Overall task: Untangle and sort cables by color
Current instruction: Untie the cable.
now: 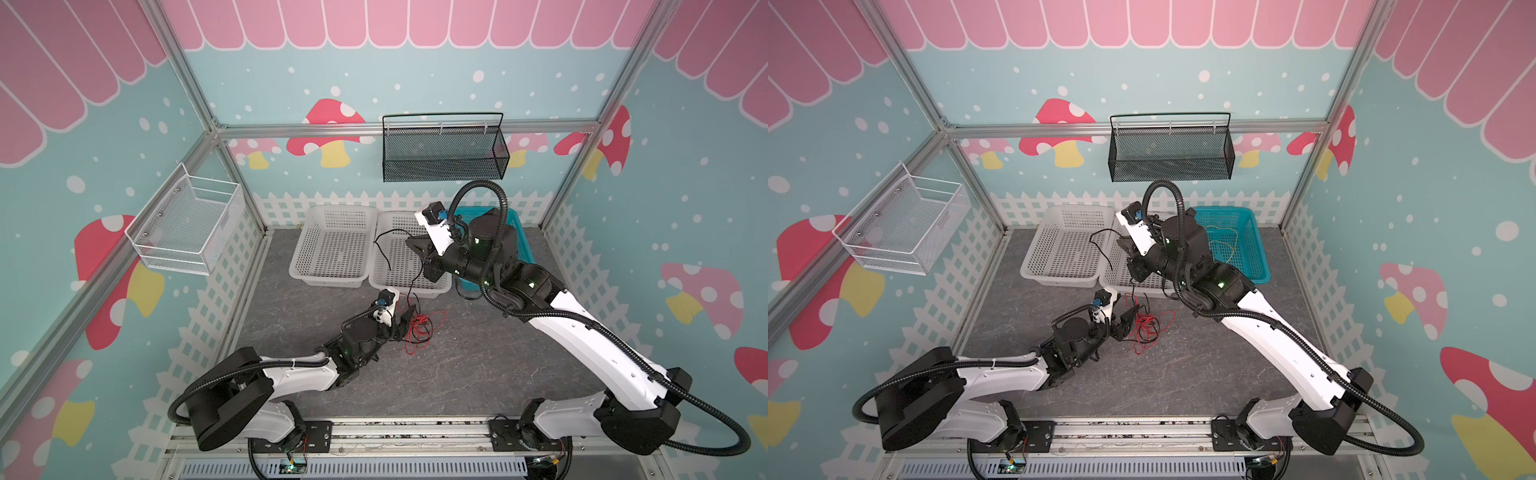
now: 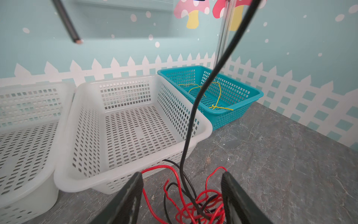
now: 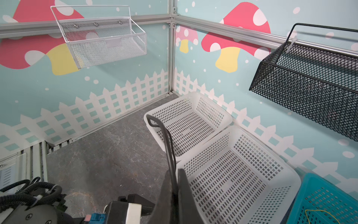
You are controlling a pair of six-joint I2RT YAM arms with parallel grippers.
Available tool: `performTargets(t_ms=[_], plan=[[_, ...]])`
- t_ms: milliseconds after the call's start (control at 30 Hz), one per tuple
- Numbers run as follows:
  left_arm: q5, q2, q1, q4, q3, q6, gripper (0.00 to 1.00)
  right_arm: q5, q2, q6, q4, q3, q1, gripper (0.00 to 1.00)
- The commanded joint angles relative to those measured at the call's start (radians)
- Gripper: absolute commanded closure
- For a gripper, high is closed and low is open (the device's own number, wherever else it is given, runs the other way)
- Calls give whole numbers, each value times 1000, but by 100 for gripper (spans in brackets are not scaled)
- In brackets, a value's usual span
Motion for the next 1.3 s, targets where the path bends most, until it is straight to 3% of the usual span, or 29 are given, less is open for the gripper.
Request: performTargets(t_ms=[0, 167, 367, 767, 867, 1033, 1267], plan=[[-54, 64, -1, 118, 53, 40, 38, -45, -37, 1, 26, -18, 0, 100], [-94, 159, 5, 280, 75, 48, 52, -58, -53, 10, 31, -43, 1, 100], [-73, 164, 8, 268, 100, 48, 100, -4, -64, 15, 27, -72, 0, 100], [-45, -34, 8, 84, 60, 33, 100, 143, -41, 27, 1, -172, -3, 100], [-43, -96, 8, 25, 61, 27, 100, 112, -33, 23, 6, -209, -4, 100], [-25, -165, 8, -11, 48, 8, 100, -61, -36, -17, 53, -299, -4, 96], [-32, -208, 9, -19, 7, -4, 100, -70, -28, -22, 53, -347, -5, 86]])
